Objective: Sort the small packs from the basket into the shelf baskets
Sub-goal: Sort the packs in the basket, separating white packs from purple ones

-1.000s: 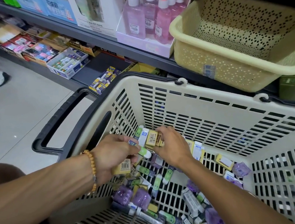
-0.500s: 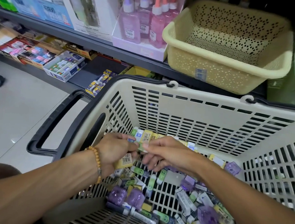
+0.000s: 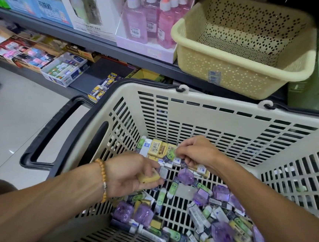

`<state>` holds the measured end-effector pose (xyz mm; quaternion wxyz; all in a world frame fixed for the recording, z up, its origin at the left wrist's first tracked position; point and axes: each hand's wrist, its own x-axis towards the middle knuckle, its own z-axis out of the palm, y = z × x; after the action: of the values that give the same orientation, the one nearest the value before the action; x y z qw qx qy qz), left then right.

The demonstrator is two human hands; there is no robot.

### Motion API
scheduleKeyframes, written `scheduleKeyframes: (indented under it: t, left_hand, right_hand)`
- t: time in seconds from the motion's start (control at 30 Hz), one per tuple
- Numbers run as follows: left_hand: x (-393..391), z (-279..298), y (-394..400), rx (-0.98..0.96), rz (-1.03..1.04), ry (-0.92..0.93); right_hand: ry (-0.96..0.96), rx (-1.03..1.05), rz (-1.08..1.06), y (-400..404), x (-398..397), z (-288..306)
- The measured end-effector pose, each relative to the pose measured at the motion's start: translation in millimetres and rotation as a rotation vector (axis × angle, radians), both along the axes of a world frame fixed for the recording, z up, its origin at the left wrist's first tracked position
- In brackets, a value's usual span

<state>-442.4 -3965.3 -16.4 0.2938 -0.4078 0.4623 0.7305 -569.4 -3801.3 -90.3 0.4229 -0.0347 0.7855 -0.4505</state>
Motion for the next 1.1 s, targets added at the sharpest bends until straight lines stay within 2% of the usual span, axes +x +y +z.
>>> scheduleKeyframes:
  t: [0.17,0.27,0.37,0.5,0.57,0.63,0.73,0.8,0.9,1.03,1.1]
  left_hand:
    - [6.2,-4.0,-2.0,-0.153,-0.041,0.048]
    - [6.2,0.2,-2.3,-0.266,-0.053,0.081]
    - [3.7,1.9,-1.0,-0.395,-0.098,0.116]
    - [0.3,-0.3,1.7,-0.454,-0.153,0.187]
    - [0.2,-1.0,3.1,-0.449,-0.225,0.226]
    - [1.3,-2.7,1.7,-0.530,-0.425,0.263]
    - [1.8,-9.9,-10.1,-0.929,-1.043,0.346]
    - [3.8,-14.0,-14.8,-1.000,-1.354,0.344]
    - [11.6,-20.9,-5.9,-0.819,-1.558,0.262]
    - [27.8,-35.6,7.2,-1.046,-1.922,0.485]
    - [32.1,-38.0,9.8,-1.038,-1.937,0.513]
  right_hand:
    - [-0.086,-0.128,-0.211,-25.7,8.0,-9.8]
    - [-0.056,-0.112,-0.244,-29.1,15.9,-11.4]
    - [0.036,-0.075,-0.182,-22.1,21.3,-1.1]
    - [-0.067,-0.181,0.093,-12.9,37.9,27.1]
    - [-0.084,-0.191,0.155,-9.7,47.6,35.8]
    - [-0.039,-0.148,0.143,-2.3,51.7,44.1]
    - [0.123,0.020,0.147,23.9,49.8,55.2]
    - [0.178,0.064,0.150,43.2,49.2,60.0]
    - [0.171,0.046,0.148,59.7,52.4,65.7]
    - [0.251,0.022,0.197,54.2,53.4,75.0]
    - [0.270,0.003,0.216,51.4,53.4,77.8]
